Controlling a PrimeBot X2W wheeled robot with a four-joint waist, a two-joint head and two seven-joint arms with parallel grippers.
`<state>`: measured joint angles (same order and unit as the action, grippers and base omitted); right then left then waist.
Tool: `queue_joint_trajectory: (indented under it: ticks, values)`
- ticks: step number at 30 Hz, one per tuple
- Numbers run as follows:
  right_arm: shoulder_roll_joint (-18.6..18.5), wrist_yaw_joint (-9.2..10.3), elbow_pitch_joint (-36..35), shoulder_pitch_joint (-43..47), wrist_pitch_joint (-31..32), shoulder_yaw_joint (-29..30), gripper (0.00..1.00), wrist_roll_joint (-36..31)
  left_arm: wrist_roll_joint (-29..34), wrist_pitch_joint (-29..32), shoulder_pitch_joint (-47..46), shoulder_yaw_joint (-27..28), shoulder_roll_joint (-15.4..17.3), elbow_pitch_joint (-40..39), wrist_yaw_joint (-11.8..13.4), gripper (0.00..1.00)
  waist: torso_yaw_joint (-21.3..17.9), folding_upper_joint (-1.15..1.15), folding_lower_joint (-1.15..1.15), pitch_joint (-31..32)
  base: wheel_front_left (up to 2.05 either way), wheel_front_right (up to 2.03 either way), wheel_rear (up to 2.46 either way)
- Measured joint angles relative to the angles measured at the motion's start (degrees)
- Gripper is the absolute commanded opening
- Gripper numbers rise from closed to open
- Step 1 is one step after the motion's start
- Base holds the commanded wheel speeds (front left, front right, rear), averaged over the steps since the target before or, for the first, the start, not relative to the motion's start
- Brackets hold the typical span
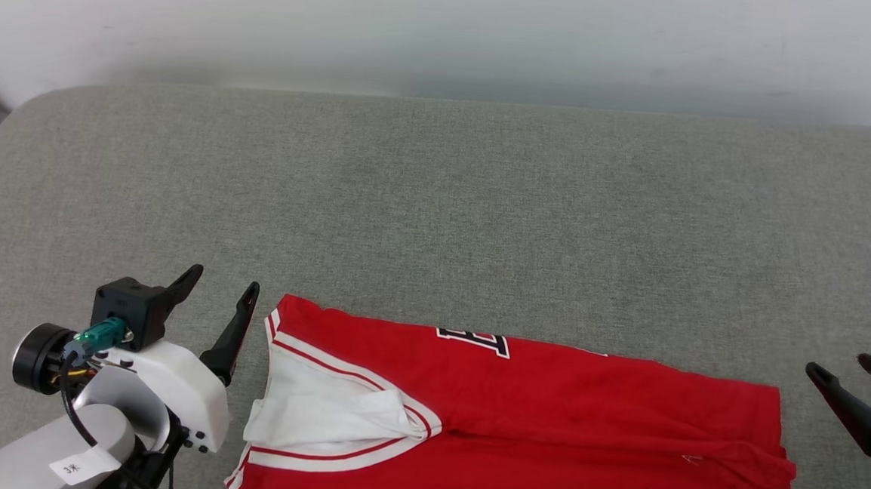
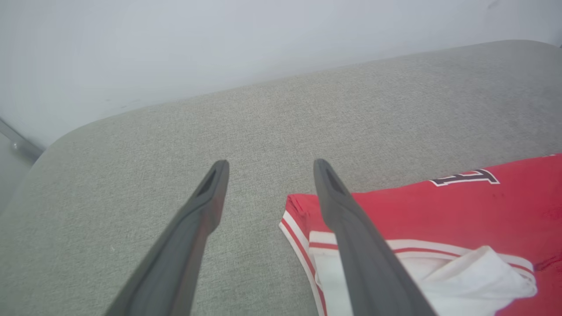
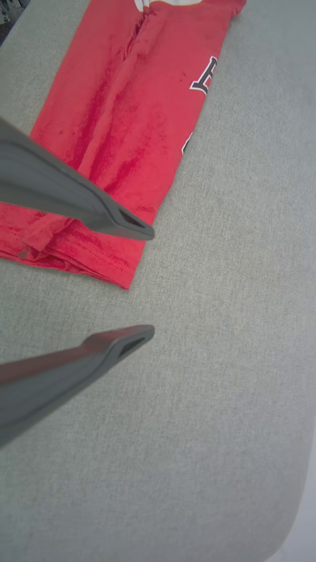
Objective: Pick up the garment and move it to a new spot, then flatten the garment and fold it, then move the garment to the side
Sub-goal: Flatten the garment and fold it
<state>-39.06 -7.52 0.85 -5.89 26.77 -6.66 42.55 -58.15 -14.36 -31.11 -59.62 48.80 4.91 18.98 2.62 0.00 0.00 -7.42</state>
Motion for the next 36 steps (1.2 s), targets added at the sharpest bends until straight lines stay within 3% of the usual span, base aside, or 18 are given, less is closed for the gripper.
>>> queue_joint_trajectory:
  ticks: [7,13,23,31,33,36]
  values:
    - [3.37,0.02,4.24,1.85,0.81,3.49,1.0,0.47,8.34,-0.54,4.91,10.28,-4.43,-1.02,4.85,1.0,0.93,0.0,0.0,-0.78,0.0,0.0,0.0]
    - [6.3,0.02,7.87,3.17,2.64,3.78,1.0,1.57,17.29,-0.55,11.9,21.06,-9.84,-3.15,5.41,1.0,1.83,0.0,0.0,-1.56,0.0,0.0,0.0]
    - [10.15,0.03,11.54,4.14,5.56,0.42,1.0,5.56,29.69,-0.62,21.11,35.6,-20.07,-4.91,2.22,1.0,2.93,0.0,0.0,-2.65,0.0,0.0,0.0]
    - [11.12,0.03,12.06,4.13,5.04,-2.71,1.0,8.54,39.21,-0.63,25.93,43.35,-28.32,-5.92,-2.14,1.0,3.52,0.0,0.0,-2.63,0.0,0.0,0.0]
    - [11.0,0.03,12.32,4.06,4.37,-3.23,0.0,8.67,40.74,-0.63,26.65,45.18,-30.55,-6.01,-3.22,1.0,3.61,0.0,0.0,-2.52,0.0,0.0,0.0]
    - [10.59,0.03,12.62,3.83,3.72,-4.07,0.0,9.17,43.5,-0.62,27.41,47.51,-33.25,-5.87,-4.92,1.0,3.71,0.0,0.0,-2.41,0.0,0.0,0.0]
